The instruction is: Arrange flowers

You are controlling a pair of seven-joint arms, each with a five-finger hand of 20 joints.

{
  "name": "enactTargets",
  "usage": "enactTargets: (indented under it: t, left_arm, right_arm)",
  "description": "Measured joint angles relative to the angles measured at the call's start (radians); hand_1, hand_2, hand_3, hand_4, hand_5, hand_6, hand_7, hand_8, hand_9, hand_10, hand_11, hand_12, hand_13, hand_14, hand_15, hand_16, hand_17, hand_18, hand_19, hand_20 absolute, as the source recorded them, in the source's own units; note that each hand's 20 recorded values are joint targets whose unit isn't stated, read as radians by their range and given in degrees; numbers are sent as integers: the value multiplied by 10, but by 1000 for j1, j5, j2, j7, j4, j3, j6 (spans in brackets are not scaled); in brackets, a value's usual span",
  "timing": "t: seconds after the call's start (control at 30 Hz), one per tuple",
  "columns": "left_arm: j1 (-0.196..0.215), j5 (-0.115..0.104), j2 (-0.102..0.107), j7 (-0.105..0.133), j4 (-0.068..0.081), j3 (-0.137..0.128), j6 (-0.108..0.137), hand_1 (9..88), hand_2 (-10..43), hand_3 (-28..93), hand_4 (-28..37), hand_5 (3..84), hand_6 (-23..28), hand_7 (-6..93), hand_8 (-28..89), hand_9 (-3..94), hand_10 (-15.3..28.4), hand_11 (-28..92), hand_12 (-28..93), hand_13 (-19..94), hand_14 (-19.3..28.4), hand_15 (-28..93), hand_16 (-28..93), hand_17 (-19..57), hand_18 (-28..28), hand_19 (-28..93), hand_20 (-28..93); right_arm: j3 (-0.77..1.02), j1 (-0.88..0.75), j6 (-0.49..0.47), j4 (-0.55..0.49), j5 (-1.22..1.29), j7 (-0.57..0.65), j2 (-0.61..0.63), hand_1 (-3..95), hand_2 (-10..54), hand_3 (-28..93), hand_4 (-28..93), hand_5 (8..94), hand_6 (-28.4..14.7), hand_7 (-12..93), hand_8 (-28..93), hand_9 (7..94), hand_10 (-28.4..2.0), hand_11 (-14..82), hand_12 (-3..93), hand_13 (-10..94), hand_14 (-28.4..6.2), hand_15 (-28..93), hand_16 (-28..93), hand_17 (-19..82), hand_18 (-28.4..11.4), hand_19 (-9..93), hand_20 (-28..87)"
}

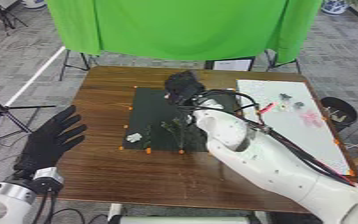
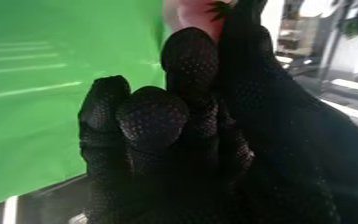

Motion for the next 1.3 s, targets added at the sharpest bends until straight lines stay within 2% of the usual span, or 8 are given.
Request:
enactTargets:
  t: [0.23, 0.63, 0.8, 1.0, 1.3]
  left_arm:
    - [0, 0, 1, 12, -1, 4, 4, 229, -27, 705, -283, 243, 35, 161, -101, 210, 105, 136, 179, 151, 148, 259, 15, -115, 187, 325, 92]
    - [-9, 0, 8, 17, 2, 17, 5, 229, -27, 705, -283, 242, 34, 160, -100, 210, 106, 137, 178, 152, 149, 260, 15, -116, 187, 324, 92]
    - [-14, 0, 11, 17, 3, 20, 5, 229, -27, 705, -283, 243, 35, 161, -100, 210, 106, 137, 178, 152, 149, 260, 14, -115, 187, 324, 92]
    - [-18, 0, 11, 16, 5, 21, 4, 230, -27, 703, -283, 243, 35, 160, -100, 210, 106, 138, 178, 151, 151, 262, 15, -116, 187, 324, 92]
    - [-27, 0, 14, 13, 8, 24, 4, 229, -27, 705, -283, 243, 35, 161, -100, 210, 105, 136, 178, 151, 151, 263, 14, -116, 187, 324, 92]
  right_arm:
    - [-57, 11, -32, 125, -26, -13, -125, 465, -95, 873, -271, 701, 19, 512, -50, 855, -52, 317, 538, 736, -52, 744, 333, 324, -173, 815, 437]
    - [-72, 13, -32, 203, -63, 2, -184, 467, -95, 850, -281, 691, 25, 513, -35, 852, -47, 306, 544, 733, -51, 746, 336, 323, -173, 814, 440]
    - [-72, 14, -34, 219, -65, 32, -186, 447, -95, 811, -282, 679, 25, 506, -26, 837, -48, 314, 529, 728, -50, 748, 339, 321, -172, 812, 442]
    - [-69, 14, -35, 221, -65, 35, -186, 416, -95, 778, -283, 666, 27, 503, -19, 809, -57, 389, 453, 717, -51, 750, 343, 316, -173, 809, 449]
    - [-71, 13, -29, 184, -57, 42, -184, 394, -95, 766, -283, 660, 24, 497, -14, 795, -63, 406, 426, 707, -54, 756, 343, 309, -174, 806, 450]
